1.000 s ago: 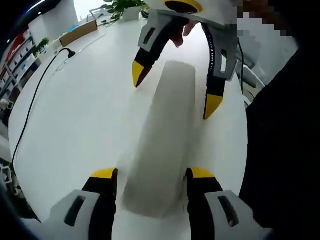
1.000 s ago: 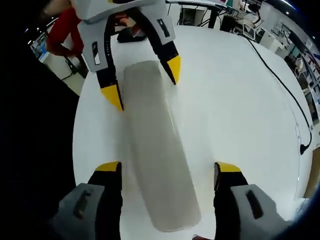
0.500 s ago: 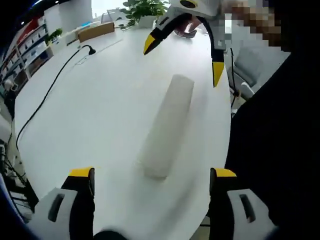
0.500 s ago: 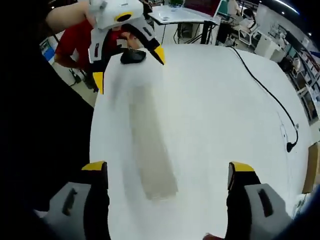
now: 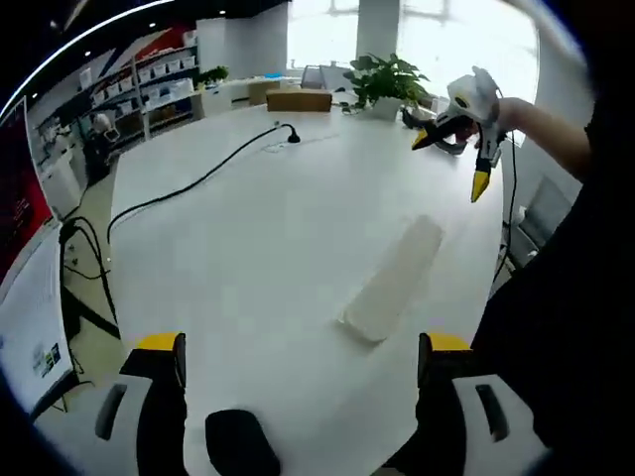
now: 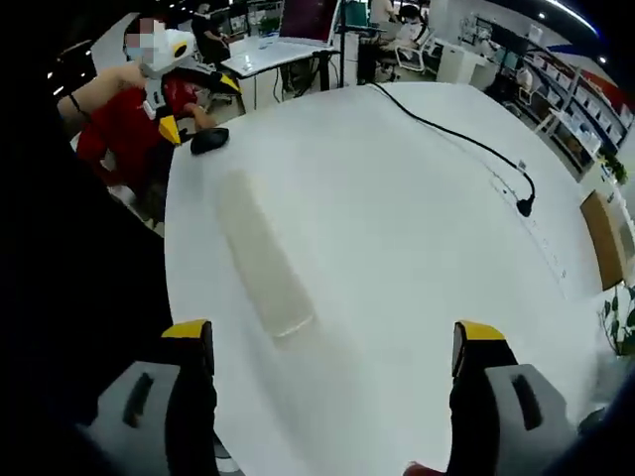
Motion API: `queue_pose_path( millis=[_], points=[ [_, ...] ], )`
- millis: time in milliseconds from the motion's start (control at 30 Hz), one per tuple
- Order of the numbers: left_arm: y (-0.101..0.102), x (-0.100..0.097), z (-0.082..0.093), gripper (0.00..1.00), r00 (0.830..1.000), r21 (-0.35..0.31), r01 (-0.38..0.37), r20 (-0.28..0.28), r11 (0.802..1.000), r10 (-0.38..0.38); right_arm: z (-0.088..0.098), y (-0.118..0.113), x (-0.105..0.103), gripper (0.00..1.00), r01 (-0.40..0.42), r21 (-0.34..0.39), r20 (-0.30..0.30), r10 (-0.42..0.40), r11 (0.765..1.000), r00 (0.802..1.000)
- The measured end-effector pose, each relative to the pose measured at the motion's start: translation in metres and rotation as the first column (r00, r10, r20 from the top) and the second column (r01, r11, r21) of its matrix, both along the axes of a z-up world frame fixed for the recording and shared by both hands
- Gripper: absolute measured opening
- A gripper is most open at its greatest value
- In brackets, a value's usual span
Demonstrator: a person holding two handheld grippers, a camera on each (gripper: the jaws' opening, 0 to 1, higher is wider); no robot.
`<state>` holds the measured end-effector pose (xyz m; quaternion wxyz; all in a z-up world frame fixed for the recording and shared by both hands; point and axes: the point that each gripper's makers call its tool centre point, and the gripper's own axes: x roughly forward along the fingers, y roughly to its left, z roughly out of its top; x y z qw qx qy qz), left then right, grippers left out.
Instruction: Arrange the utensils inside the cutlery case until each visible utensil rests in its matching compartment.
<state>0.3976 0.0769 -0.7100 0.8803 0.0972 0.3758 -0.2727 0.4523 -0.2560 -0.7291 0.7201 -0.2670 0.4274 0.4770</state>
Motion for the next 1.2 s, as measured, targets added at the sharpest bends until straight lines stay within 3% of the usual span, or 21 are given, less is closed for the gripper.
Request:
queue_pose_path(
  millis=[267, 533, 667, 733, 867, 933, 1033, 1067, 1100, 1200],
  points=[
    [0.023, -0.018, -0.005, 1.00, 0.996, -0.008, -0.089, 0.004, 0.996, 0.089, -0.012, -0.012, -0.013, 0.99, 0.035, -0.031, -0.038, -0.036, 0.999, 0.999],
    [0.018, -0.034, -0.013, 1.00, 0.993, -0.031, -0.115, -0.018, 0.993, 0.114, -0.025, -0.019, -0.037, 0.99, 0.015, -0.088, -0.135, -0.027, 0.996, 0.990],
    [0.022, -0.036, -0.015, 1.00, 0.993, -0.015, -0.119, -0.025, 0.993, 0.119, -0.027, -0.018, -0.041, 0.99, 0.003, -0.099, -0.151, -0.018, 0.995, 0.988],
    [0.028, -0.031, -0.012, 1.00, 0.991, 0.015, -0.132, 0.008, 0.991, 0.131, -0.027, -0.018, -0.040, 0.99, -0.008, -0.108, -0.145, -0.008, 0.994, 0.989],
    [0.028, -0.028, -0.011, 1.00, 0.990, 0.004, -0.140, 0.014, 0.990, 0.140, -0.029, -0.024, -0.035, 0.95, 0.035, -0.135, -0.149, -0.056, 0.990, 0.987],
    [0.030, -0.027, -0.012, 1.00, 0.991, 0.037, -0.133, 0.027, 0.990, 0.132, -0.028, -0.024, -0.036, 0.96, 0.016, -0.137, -0.143, -0.036, 0.990, 0.989],
    [0.040, -0.023, -0.012, 1.00, 0.992, 0.165, -0.108, 0.077, 0.980, 0.096, -0.027, -0.024, -0.038, 0.97, 0.003, -0.146, -0.141, -0.024, 0.989, 0.990],
    [0.039, -0.023, -0.013, 1.00, 0.993, 0.180, -0.104, 0.076, 0.978, 0.092, -0.027, -0.024, -0.038, 0.97, 0.000, -0.147, -0.139, -0.020, 0.989, 0.990],
    [0.039, -0.027, -0.017, 1.00, 0.995, 0.196, -0.096, 0.042, 0.976, 0.089, -0.027, -0.024, -0.037, 0.97, -0.002, -0.148, -0.137, -0.018, 0.989, 0.990],
    [0.038, -0.025, -0.019, 1.00, 0.996, 0.221, -0.087, 0.054, 0.971, 0.077, -0.028, -0.025, -0.037, 0.96, -0.005, -0.159, -0.138, -0.017, 0.987, 0.990]
  ],
)
